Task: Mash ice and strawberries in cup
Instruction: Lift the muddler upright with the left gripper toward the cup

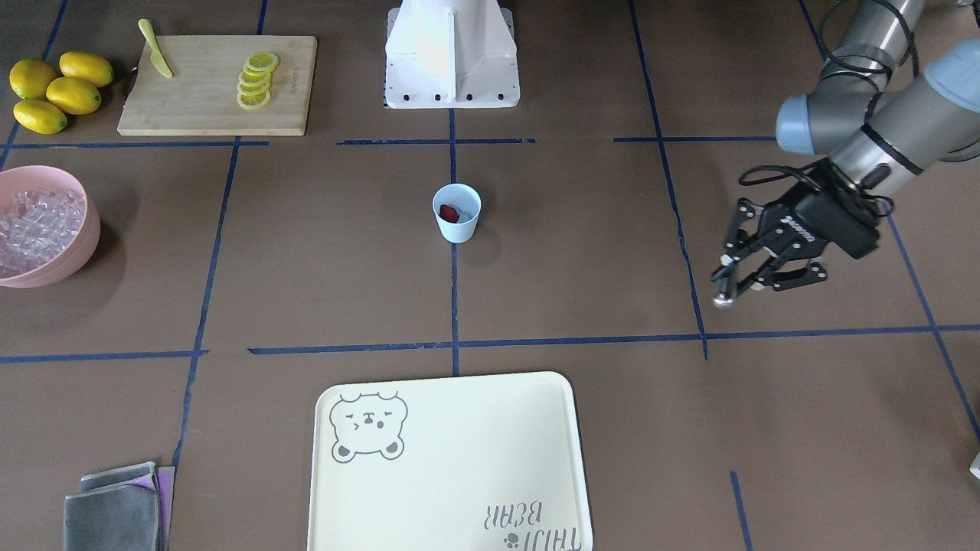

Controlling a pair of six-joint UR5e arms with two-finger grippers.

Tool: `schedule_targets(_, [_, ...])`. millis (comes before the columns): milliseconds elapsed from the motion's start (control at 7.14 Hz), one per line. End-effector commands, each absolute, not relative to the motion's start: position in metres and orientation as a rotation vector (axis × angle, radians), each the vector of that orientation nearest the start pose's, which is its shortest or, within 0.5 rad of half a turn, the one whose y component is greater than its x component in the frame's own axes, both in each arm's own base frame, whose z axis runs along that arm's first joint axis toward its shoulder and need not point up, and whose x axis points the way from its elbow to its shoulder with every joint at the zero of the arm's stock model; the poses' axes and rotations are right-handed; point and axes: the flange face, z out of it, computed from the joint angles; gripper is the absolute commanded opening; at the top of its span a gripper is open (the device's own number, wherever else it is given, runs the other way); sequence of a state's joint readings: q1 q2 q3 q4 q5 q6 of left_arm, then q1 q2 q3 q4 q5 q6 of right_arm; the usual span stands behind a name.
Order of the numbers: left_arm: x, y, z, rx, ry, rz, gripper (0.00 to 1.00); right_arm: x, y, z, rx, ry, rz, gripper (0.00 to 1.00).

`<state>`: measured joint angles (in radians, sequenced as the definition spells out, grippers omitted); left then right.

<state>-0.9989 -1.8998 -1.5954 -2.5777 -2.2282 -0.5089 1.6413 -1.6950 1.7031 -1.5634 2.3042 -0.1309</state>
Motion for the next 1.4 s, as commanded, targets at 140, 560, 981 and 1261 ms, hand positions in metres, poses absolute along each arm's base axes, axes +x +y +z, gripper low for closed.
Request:
schedule_targets(140, [0.308, -0.518, 0.261, 1.145, 1.298, 0.637, 0.00, 0.097, -0.436, 0.649, 0.096, -0.729, -0.066, 0.99])
schedule_targets(560, [0.363, -0.469, 0.212, 1.499, 1.392, 0.468, 0.00, 0.097, -0.436, 0.642, 0.108, -0.729, -0.069, 0.99])
schedule_targets(981, [0.412, -0.421, 0.170, 1.812, 1.335, 0.517, 0.00, 0.098, -0.435, 0.642, 0.110, -0.731, -0.069, 0.99])
schedule_targets(1261, [0.449, -0.386, 0.177, 1.843, 1.354, 0.475, 0.00, 0.098, -0.432, 0.639, 0.114, -0.730, -0.071, 0.99])
